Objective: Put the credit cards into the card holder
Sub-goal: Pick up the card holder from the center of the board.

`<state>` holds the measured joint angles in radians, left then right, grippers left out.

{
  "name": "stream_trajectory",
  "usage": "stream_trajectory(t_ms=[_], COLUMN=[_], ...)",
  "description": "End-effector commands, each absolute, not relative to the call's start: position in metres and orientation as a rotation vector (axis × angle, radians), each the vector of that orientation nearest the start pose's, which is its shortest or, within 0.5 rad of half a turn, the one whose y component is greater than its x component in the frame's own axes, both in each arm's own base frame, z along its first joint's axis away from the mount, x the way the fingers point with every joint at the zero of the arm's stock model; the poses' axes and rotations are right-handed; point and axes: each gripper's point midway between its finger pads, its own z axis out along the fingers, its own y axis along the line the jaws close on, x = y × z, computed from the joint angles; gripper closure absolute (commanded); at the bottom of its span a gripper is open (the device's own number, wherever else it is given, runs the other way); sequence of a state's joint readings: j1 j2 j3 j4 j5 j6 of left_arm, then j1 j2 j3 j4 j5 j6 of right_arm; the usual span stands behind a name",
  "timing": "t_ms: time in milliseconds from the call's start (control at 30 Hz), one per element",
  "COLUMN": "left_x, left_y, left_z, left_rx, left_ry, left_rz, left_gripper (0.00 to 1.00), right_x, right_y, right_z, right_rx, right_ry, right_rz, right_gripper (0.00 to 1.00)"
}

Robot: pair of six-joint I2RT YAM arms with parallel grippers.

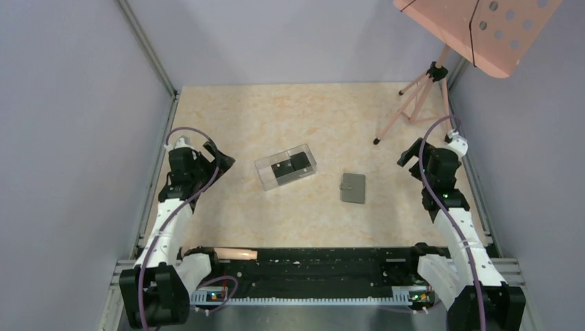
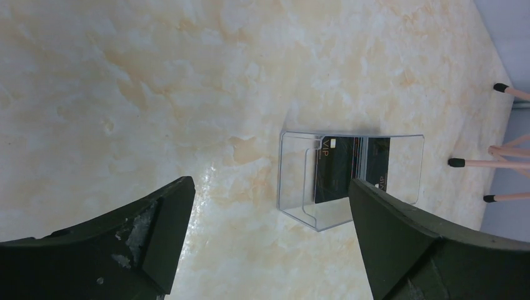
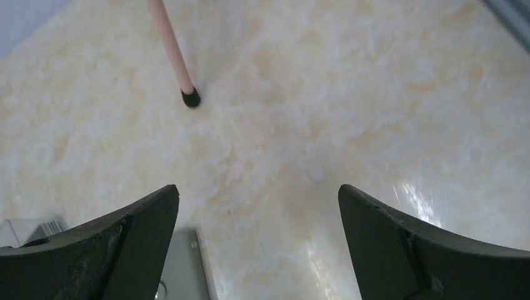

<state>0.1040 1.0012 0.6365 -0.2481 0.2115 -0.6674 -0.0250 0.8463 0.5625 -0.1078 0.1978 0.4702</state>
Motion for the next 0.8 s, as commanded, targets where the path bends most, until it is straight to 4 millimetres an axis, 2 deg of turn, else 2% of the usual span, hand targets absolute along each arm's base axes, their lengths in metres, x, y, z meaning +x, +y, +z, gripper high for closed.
stream_trajectory(t_ms=[0, 67, 100, 200, 333, 467, 600, 633, 767], left_x=[0.311, 0.306, 0.304, 0.298, 0.289, 0.28, 0.273, 0.27, 0.267], left_y=[-0.017, -0.018, -0.025, -0.055, -0.09, -0.158, -0.232, -0.251, -0.307], left_z=[0.159, 0.153, 0.149, 0.142, 0.133, 0.143, 0.158, 0.163, 0.175], left_rx=[-0.826, -0.795, -0.763, -0.648, -0.645, -0.438, -0.312, -0.282, -0.198], left_ry=[2.031, 2.112, 2.15, 2.233, 2.287, 2.338, 2.348, 2.338, 2.315], left_rz=[-0.5, -0.477, -0.507, -0.693, -0.871, -0.971, -1.107, -1.152, -1.299], left_gripper=[0.01, 0.01, 0.01, 0.01, 0.01, 0.01, 0.03, 0.03, 0.04], right_x=[0.277, 0.268, 0.263, 0.257, 0.26, 0.259, 0.262, 0.263, 0.27], right_y=[-0.005, 0.008, 0.011, 0.029, 0.043, 0.06, 0.066, 0.068, 0.082], right_z=[0.113, 0.101, 0.095, 0.087, 0.088, 0.074, 0.058, 0.055, 0.045], right_rx=[0.677, 0.691, 0.702, 0.675, 0.626, 0.618, 0.608, 0.596, 0.552], right_ry=[2.107, 2.174, 2.2, 2.233, 2.225, 2.29, 2.353, 2.367, 2.423], right_rz=[0.169, 0.241, 0.258, 0.375, 0.472, 0.588, 0.617, 0.631, 0.735], right_gripper=[0.01, 0.01, 0.01, 0.01, 0.01, 0.02, 0.03, 0.05, 0.16])
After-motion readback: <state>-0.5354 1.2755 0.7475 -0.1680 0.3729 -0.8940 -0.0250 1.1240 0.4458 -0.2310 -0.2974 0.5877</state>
